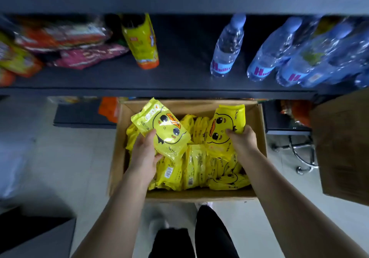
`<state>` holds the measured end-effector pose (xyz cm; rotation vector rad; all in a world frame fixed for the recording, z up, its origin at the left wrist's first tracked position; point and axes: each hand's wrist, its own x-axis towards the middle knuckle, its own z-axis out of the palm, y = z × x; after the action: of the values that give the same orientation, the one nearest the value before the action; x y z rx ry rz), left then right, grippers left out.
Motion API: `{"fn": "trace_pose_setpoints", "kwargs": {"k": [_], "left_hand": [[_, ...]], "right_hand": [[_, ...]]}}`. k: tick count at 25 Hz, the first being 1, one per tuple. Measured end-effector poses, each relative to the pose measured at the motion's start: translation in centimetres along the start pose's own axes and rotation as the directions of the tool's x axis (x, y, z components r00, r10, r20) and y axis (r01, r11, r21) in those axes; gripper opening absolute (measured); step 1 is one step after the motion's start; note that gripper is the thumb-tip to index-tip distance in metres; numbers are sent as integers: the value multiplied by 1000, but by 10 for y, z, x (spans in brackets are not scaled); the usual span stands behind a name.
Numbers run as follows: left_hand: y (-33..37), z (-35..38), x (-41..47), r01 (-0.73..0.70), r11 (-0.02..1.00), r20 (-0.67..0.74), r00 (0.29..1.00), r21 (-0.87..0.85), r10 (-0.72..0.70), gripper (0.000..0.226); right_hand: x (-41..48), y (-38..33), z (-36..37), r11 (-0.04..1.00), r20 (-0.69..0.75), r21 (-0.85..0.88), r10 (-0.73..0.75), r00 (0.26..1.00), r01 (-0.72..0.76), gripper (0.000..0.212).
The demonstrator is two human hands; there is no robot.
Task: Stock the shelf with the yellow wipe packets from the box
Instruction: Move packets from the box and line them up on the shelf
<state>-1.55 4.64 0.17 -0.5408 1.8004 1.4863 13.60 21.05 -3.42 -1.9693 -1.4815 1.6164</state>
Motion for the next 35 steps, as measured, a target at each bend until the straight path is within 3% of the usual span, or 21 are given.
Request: {"fn": "trace_pose_setpoints", "kwargs": {"k": [5, 11, 14, 18, 24, 28, 30, 35], "left_hand": [[52, -61, -67, -195, 979, 122, 975, 57, 187, 33], [134, -158, -154, -469, 881, 172, 875, 65, 453, 25], [179, -199, -204, -604, 795, 189, 788, 55, 586, 12], [236, -237, -262, -777, 622, 182, 628, 99, 756, 10], [322, -261, -318, -905, 387, 149, 413, 178, 898, 18], [374, -257, -345, -941, 238, 192, 286, 242, 939, 12], [401, -247, -349, -951, 190, 225, 246, 244, 943, 12], [459, -213, -349, -952, 131, 209, 192, 277, 959, 26]], "right_hand": [[-102, -57, -19, 984, -4, 57, -170, 985, 170, 22], [-253, -122, -35, 919, -25, 80, -386, 922, 387, 16], [-325, -164, -49, 881, -1, 70, -468, 884, 467, 7], [-400, -216, -68, 813, 32, 109, -579, 815, 573, 13], [-455, -282, -86, 707, 13, 142, -701, 713, 693, 10], [-462, -324, -89, 639, -8, 127, -764, 645, 759, 9], [-456, -351, -90, 606, -5, 93, -793, 609, 790, 3], [-436, -414, -94, 516, -39, -40, -857, 514, 856, 14]]}}
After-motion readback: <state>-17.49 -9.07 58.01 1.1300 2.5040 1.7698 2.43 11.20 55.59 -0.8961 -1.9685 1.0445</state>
